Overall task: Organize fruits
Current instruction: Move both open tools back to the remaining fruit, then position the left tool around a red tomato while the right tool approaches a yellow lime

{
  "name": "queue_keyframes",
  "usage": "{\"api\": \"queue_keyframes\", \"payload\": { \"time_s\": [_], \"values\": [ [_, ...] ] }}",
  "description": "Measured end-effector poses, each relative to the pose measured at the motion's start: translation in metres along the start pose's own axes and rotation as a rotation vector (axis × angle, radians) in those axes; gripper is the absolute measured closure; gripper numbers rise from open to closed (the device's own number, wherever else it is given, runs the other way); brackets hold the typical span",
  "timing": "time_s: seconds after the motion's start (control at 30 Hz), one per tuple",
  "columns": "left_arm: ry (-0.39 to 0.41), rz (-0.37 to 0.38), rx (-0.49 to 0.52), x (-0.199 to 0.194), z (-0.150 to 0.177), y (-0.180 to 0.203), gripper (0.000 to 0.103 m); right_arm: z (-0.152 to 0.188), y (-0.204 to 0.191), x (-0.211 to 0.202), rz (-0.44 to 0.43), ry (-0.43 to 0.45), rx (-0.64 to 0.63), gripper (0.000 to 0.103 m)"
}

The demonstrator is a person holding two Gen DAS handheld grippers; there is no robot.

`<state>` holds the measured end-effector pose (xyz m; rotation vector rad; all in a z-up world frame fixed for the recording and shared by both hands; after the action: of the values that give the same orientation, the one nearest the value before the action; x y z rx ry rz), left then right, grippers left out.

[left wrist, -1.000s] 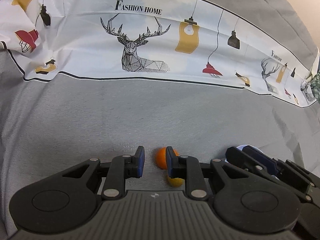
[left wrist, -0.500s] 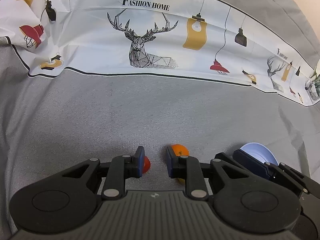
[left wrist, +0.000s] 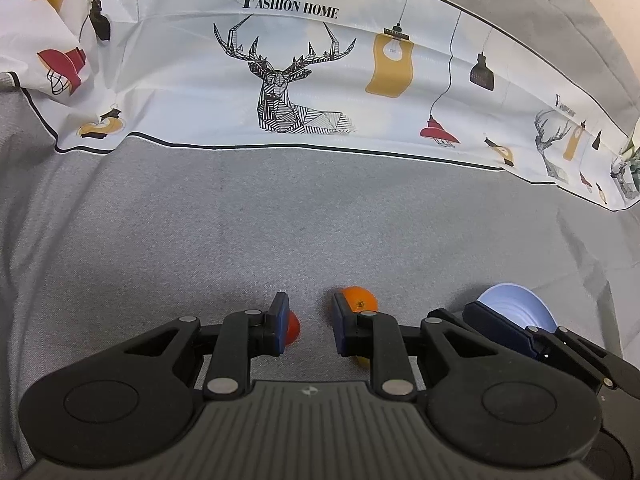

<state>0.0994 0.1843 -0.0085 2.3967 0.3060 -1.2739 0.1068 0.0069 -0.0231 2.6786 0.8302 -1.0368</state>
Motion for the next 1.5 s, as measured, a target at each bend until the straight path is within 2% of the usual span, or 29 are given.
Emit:
{"api": "queue_keyframes", "payload": {
  "time_s": [0.6, 0.67, 0.77, 0.9, 1.03, 1.5],
  "values": [
    [-0.022, 0.005, -0.022, 0.004, -0.002, -0.008, 0.077, 0.008, -0.002, 0.009, -0.013, -0.025, -0.008, 0.072],
    [-0.037, 0.005, -0.049, 0.007, -0.003, -0.013, 0.077, 0.010, -0.003, 0.012, -0.021, -0.037, -0.016, 0.072],
    [-0.060, -0.001, -0.095, 0.012, -0.003, -0.022, 0.071, 0.017, -0.007, 0.020, -0.043, -0.074, -0.028, 0.071],
    [-0.077, -0.022, -0.107, 0.018, -0.001, -0.027, 0.066, 0.025, -0.012, 0.029, -0.051, -0.107, -0.049, 0.067],
    [-0.089, -0.034, -0.108, 0.026, 0.001, -0.029, 0.062, 0.029, -0.016, 0.039, -0.049, -0.134, -0.070, 0.055],
    [-0.118, -0.055, -0.070, 0.048, 0.005, -0.025, 0.062, 0.036, -0.018, 0.074, -0.034, -0.228, -0.080, 0.056]
  ]
}}
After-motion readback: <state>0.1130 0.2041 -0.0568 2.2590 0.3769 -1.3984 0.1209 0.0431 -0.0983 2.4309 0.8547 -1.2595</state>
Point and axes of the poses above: each gripper's, at about its wrist camera, not at the fingertips, and x roughly the way its jaws point, y to its right, z to its underside, the point moved 2 cm from there along x, roughly the way its jaws point, and after that the axes turned 6 degrees about -x, right-handed, at the moved point
